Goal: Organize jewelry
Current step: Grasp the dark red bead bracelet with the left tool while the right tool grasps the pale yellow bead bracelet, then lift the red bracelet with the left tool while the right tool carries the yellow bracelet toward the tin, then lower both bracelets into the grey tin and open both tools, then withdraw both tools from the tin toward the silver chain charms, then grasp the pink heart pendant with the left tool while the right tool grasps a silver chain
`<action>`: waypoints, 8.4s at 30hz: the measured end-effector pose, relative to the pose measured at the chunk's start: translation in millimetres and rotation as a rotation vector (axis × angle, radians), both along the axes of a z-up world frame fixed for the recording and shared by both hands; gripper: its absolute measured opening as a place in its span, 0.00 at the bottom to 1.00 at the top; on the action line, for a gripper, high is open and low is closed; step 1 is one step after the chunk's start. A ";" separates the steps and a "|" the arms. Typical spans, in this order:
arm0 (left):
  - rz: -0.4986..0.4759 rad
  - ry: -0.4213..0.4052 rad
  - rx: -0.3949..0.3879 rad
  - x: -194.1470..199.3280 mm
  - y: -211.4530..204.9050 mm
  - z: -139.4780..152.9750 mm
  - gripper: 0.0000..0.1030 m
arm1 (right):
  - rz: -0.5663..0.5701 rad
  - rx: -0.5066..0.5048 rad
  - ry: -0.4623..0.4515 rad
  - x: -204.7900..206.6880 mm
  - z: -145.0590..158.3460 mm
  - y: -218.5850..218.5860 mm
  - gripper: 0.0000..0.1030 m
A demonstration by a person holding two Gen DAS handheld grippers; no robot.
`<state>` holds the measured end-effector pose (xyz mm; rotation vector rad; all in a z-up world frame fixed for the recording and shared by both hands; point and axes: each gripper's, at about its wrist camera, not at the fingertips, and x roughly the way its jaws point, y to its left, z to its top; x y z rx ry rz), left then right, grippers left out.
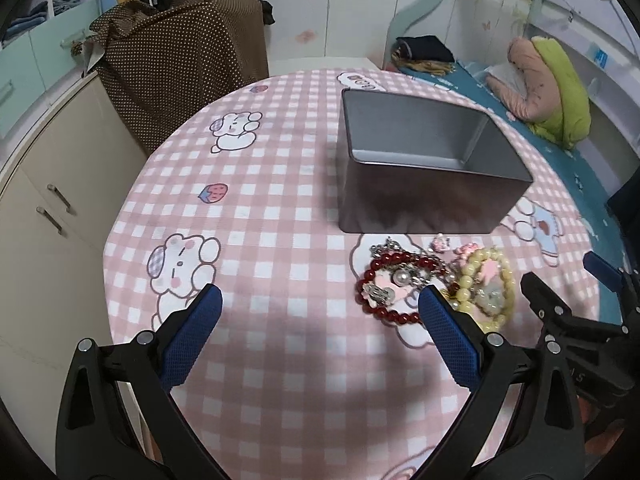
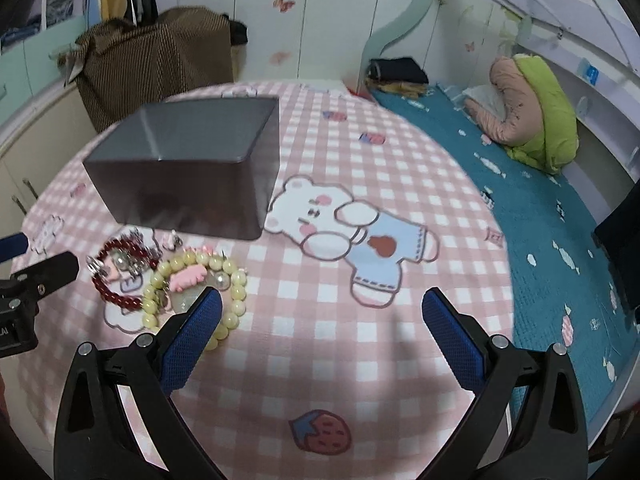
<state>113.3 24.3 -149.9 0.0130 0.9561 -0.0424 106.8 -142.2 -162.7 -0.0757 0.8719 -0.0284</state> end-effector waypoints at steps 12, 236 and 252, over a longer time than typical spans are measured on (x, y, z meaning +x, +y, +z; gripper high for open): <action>0.020 0.050 0.045 39.3 9.9 -20.0 0.94 | 0.018 -0.038 0.044 15.3 -12.7 8.1 0.94; -0.208 -0.087 -0.042 9.8 28.1 -30.6 0.26 | 0.224 0.142 -0.068 -11.6 28.4 50.2 0.93; -0.174 -0.155 -0.097 4.2 55.5 -13.5 0.22 | 0.375 0.177 -0.039 -7.2 25.4 89.4 0.78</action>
